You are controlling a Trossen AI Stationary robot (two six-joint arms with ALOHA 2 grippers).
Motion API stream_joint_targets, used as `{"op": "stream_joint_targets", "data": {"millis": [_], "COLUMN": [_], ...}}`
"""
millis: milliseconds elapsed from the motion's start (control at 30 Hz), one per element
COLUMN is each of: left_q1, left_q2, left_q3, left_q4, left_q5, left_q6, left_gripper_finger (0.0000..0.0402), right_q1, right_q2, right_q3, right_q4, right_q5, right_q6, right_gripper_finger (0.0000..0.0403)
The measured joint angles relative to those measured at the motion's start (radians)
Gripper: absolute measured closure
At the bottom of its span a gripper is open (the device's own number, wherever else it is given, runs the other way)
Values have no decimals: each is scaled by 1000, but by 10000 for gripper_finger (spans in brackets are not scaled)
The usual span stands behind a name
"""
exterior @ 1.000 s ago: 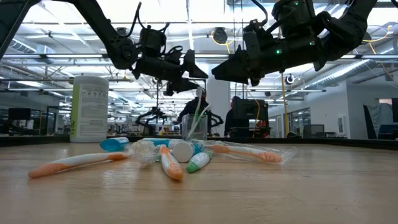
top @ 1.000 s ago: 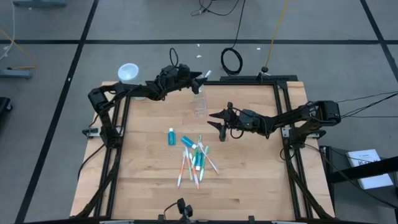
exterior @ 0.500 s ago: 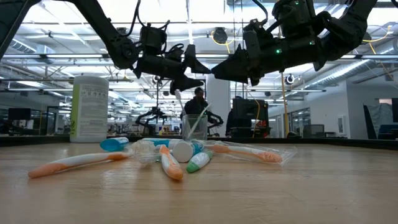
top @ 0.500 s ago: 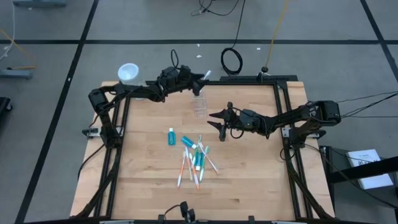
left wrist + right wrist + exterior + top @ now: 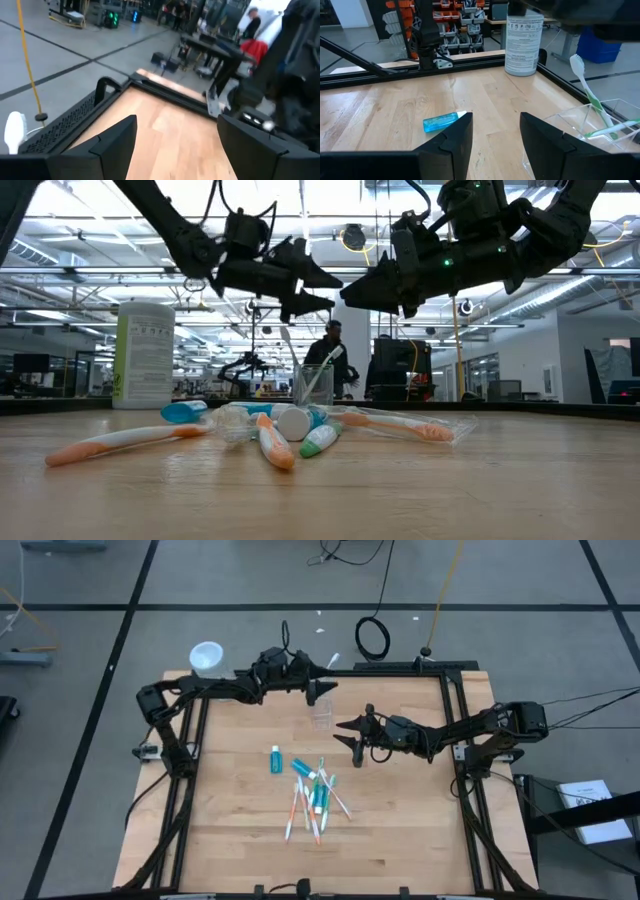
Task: Pick & Place toothbrushing station
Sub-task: Put the green toothbrush into the transparent organizer
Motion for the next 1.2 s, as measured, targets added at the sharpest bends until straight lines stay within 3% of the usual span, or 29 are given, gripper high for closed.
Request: {"op": "stream_joint_targets", "data": {"millis": [167,300,433,567,867,1200], "left_q1": [-39,-101,-150,-159,-121,-66], "left_q2": [-128,-190,-173,-113,-2,-3], "left_q3": [0,0,0,0,-1,0], "left_q4": [-348,-650,-790,-722,-420,-305], "left_q5": [-59,-260,-500,-637,-707,-743], "left_q6": [174,284,298,274,338,336], "left_gripper_finger": [117,117,117,117,117,117], "right_q1": [0,0,0,0,2,2], "right_q2": [0,0,0,0,0,0], "right_q3": [0,0,0,0,0,0], "right_q4": [-7,-7,-7,0,1,1], "right_q5": [0,0,0,0,0,0], "right_q6": [0,0,0,0,8,8], "right_gripper_finger": [248,248,248,248,248,248]}}
